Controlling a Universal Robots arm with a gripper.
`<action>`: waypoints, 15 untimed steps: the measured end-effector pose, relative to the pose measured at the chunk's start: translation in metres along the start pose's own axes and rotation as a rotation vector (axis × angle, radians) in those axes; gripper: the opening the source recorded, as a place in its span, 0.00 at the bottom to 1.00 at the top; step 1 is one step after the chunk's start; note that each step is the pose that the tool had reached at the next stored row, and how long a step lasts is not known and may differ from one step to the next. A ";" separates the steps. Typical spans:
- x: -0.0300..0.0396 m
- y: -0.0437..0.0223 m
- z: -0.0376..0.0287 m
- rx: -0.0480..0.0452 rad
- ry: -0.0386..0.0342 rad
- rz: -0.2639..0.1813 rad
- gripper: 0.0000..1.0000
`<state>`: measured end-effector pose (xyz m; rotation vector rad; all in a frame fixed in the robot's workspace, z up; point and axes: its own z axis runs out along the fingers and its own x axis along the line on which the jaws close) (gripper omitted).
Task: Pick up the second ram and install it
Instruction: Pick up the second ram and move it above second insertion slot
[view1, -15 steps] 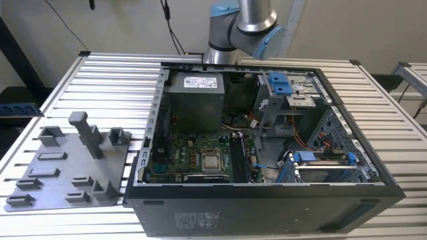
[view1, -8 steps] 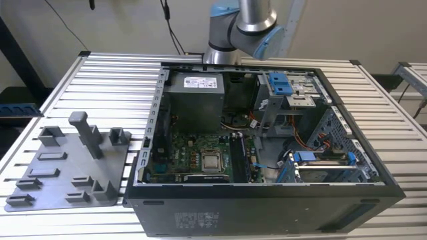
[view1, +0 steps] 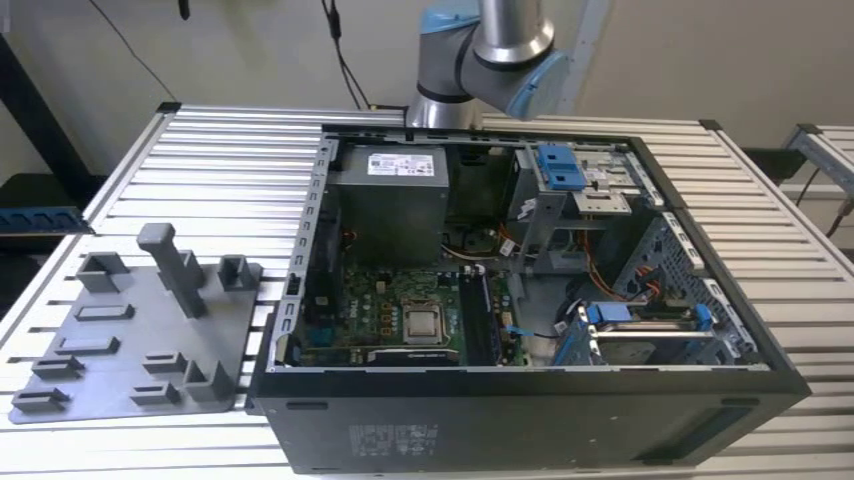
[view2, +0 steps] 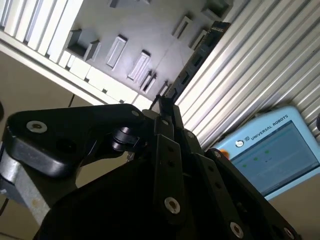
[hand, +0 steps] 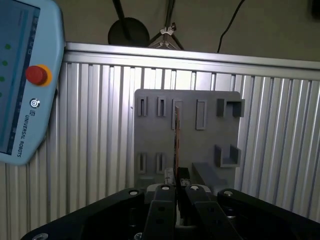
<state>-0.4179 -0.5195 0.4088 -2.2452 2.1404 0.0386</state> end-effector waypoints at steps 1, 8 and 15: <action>0.0001 -0.0018 0.0000 0.0000 0.0000 0.000 0.14; -0.0001 -0.0132 0.0001 0.0000 0.0002 0.000 0.14; -0.0004 -0.0263 0.0003 0.0000 0.0009 0.000 0.14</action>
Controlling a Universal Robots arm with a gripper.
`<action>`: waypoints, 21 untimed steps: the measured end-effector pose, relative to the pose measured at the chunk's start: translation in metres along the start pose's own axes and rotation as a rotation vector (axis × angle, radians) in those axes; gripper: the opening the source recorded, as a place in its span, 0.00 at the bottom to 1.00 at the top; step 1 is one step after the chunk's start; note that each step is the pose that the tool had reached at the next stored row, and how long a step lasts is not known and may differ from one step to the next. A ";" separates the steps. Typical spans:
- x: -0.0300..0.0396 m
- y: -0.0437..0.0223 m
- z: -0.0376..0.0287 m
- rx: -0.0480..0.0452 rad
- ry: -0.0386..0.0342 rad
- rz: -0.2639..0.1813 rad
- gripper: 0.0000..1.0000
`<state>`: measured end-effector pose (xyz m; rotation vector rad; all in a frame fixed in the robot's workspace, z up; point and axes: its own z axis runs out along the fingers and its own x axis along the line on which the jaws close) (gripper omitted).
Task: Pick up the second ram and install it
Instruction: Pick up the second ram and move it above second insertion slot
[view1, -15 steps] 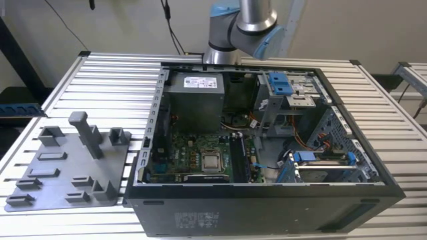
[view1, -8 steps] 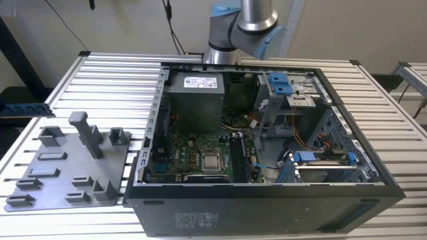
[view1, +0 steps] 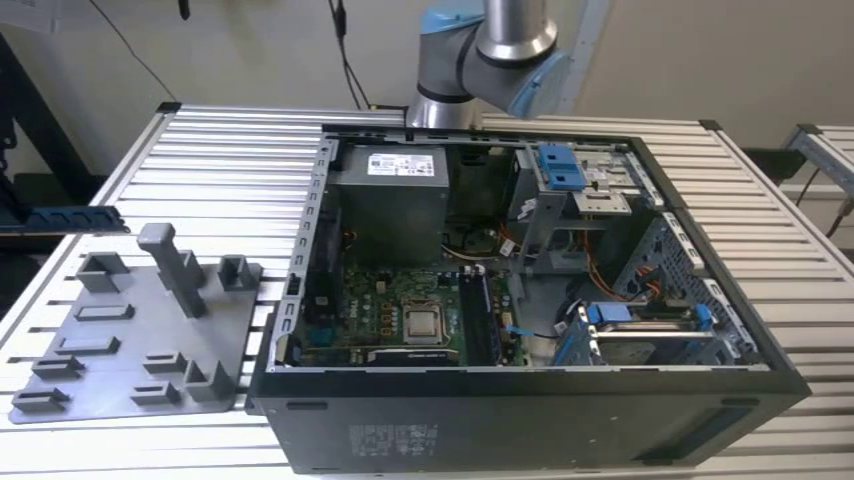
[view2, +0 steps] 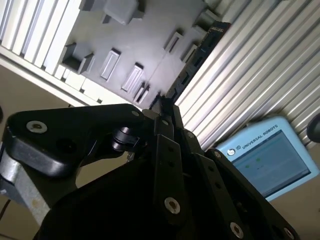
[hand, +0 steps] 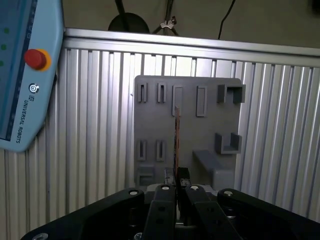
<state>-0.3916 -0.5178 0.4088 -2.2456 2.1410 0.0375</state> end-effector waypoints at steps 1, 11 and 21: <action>0.0000 -0.0018 0.0000 0.0001 0.0001 0.000 0.14; 0.0005 -0.0148 0.0001 0.0000 0.0004 0.000 0.14; 0.0011 -0.0281 0.0002 -0.0001 0.0004 0.000 0.14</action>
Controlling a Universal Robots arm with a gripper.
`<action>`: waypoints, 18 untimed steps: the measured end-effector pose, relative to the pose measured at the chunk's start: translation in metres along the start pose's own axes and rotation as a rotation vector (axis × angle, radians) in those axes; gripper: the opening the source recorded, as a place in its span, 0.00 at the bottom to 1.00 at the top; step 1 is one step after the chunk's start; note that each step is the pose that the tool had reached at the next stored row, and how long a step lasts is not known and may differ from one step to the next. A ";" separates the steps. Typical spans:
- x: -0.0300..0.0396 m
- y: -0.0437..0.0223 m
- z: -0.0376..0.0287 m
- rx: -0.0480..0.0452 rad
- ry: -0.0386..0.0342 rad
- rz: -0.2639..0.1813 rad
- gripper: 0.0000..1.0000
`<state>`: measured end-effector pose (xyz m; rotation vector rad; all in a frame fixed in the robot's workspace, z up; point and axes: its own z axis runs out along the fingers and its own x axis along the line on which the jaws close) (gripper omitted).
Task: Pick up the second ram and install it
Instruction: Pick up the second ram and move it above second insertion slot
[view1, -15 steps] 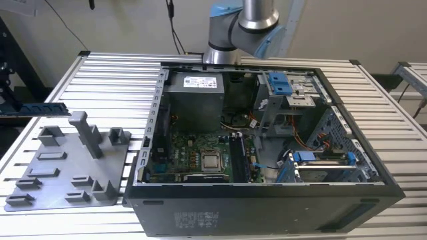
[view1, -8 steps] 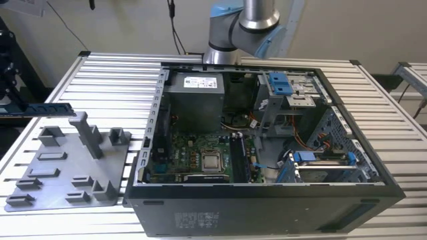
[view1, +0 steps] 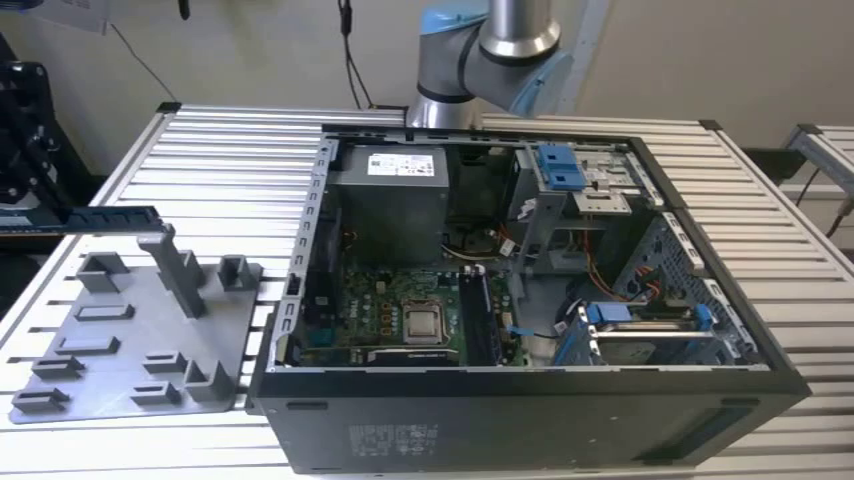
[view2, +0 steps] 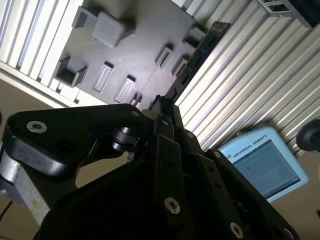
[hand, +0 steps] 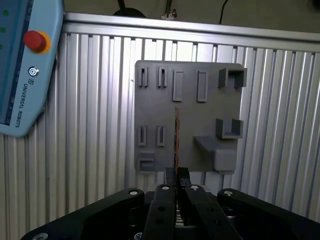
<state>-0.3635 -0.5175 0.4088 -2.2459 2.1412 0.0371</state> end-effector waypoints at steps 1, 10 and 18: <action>0.0001 -0.0015 0.0001 0.0001 -0.0001 0.000 0.14; 0.0006 -0.0127 0.0002 0.0001 0.0000 0.000 0.14; 0.0011 -0.0233 0.0003 0.0001 0.0000 0.000 0.14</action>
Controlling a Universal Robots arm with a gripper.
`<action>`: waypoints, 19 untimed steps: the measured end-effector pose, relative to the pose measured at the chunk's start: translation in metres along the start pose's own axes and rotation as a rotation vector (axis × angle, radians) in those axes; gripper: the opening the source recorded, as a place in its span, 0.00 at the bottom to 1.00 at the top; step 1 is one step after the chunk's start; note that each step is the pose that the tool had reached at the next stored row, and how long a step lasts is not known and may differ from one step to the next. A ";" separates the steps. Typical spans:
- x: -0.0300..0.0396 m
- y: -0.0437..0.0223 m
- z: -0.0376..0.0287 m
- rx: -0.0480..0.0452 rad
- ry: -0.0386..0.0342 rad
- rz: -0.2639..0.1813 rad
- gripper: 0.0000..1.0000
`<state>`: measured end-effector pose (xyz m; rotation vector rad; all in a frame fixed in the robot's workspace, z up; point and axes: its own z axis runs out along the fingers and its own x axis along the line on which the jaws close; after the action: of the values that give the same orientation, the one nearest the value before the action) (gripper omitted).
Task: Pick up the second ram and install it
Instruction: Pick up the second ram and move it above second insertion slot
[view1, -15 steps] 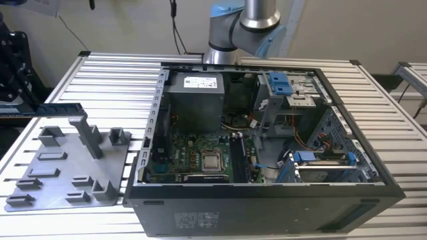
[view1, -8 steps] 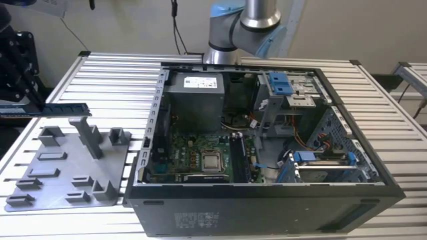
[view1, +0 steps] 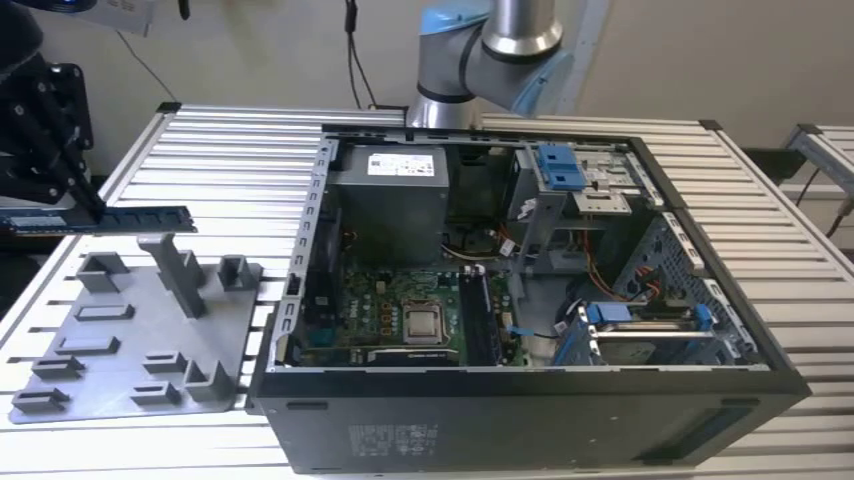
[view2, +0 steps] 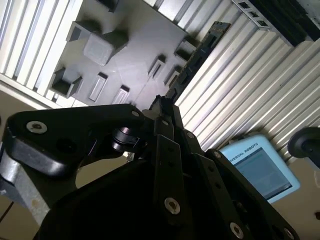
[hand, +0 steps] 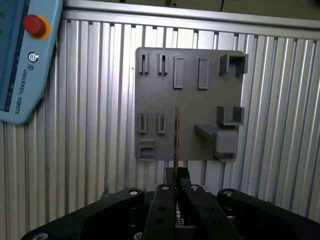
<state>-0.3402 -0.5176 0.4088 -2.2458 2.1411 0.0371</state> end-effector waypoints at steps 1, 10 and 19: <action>0.0000 -0.0008 0.0000 0.0000 0.0000 0.000 0.14; 0.0004 -0.0075 0.0001 0.0001 0.0000 0.000 0.14; 0.0005 -0.0107 0.0001 0.0000 0.0001 0.000 0.14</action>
<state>-0.3295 -0.5176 0.4088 -2.2459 2.1412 0.0371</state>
